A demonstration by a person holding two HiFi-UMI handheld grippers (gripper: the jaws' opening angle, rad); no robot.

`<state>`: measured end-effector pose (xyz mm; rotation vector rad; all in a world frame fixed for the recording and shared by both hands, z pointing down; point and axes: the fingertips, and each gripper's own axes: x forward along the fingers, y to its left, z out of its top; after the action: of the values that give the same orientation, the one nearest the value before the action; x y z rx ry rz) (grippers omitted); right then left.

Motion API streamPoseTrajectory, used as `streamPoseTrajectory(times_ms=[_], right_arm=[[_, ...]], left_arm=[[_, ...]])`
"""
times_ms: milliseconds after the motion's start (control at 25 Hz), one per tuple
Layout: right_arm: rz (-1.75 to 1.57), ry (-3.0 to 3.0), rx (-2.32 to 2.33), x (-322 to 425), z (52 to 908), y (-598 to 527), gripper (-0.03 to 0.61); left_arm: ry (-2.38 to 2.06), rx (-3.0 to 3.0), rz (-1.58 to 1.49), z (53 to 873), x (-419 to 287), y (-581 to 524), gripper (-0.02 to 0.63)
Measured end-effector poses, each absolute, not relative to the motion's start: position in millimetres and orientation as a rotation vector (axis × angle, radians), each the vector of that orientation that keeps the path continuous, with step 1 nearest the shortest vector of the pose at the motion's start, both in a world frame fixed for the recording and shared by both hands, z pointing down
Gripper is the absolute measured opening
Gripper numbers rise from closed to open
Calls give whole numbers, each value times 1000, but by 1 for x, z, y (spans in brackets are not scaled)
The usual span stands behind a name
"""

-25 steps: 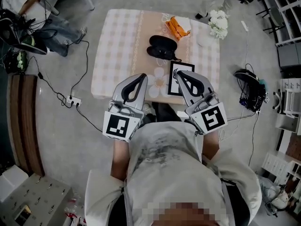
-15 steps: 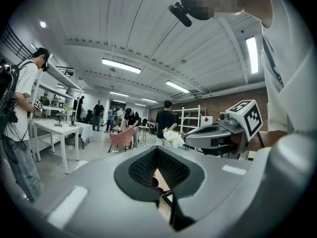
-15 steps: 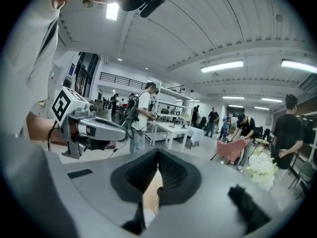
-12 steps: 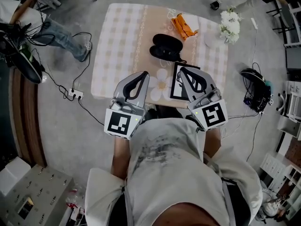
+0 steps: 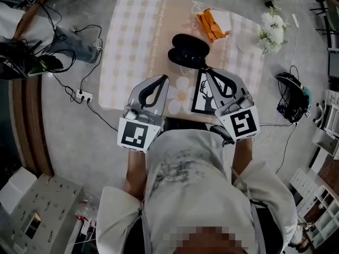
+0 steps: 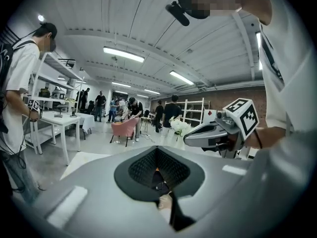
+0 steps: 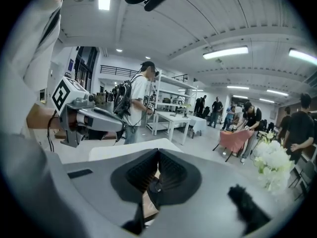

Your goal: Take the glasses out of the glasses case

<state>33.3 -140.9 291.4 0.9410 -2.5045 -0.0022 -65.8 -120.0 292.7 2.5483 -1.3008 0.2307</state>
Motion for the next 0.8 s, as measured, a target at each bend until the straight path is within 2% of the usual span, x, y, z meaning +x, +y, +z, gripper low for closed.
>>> streamPoseTrajectory(times_ms=[800], right_arm=[[57, -2426, 881, 42, 361, -176, 18]], left_arm=[[-1211, 2501, 303, 361, -44, -159, 8]])
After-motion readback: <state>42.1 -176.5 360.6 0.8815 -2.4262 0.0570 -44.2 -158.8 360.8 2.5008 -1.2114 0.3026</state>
